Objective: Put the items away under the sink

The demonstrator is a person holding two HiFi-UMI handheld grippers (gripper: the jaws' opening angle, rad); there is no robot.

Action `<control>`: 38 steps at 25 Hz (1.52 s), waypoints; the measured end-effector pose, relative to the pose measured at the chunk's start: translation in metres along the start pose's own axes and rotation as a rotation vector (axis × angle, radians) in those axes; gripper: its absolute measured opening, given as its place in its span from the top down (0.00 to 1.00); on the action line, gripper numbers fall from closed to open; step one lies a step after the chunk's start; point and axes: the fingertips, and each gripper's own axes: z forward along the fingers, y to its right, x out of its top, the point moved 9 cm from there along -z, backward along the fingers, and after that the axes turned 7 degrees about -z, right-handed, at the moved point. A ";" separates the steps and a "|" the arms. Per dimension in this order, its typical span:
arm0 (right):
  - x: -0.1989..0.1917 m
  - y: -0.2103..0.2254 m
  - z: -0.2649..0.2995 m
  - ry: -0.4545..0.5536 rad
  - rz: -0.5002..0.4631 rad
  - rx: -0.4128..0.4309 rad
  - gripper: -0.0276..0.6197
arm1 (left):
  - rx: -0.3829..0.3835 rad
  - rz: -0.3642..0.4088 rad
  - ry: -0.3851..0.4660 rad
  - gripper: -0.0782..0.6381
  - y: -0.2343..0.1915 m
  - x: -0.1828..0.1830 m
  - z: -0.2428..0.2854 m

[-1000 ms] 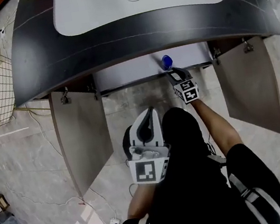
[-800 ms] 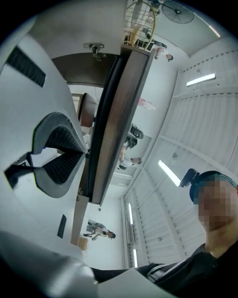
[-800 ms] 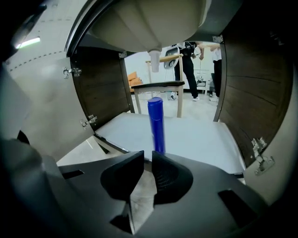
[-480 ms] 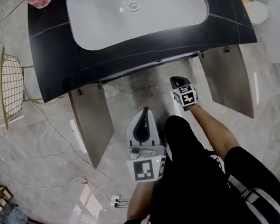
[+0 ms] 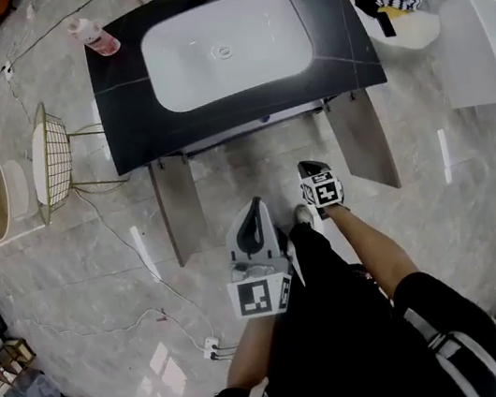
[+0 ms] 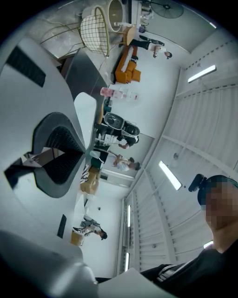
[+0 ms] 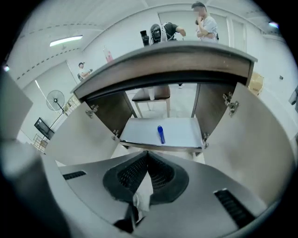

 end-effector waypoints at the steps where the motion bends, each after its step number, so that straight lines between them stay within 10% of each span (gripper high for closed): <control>1: 0.005 -0.004 -0.017 -0.001 0.000 0.003 0.94 | -0.002 -0.003 -0.002 0.87 0.009 0.011 -0.006; 13: 0.083 -0.031 -0.206 0.166 -0.006 -0.005 0.94 | -0.067 0.049 0.029 0.87 0.086 0.105 -0.069; 30: 0.159 -0.094 -0.450 0.738 -0.062 0.028 0.94 | -0.103 0.108 0.099 0.87 0.115 0.127 -0.116; 38: 0.154 -0.114 -0.476 0.795 -0.088 0.021 0.94 | -0.103 0.121 0.105 0.87 0.110 0.128 -0.117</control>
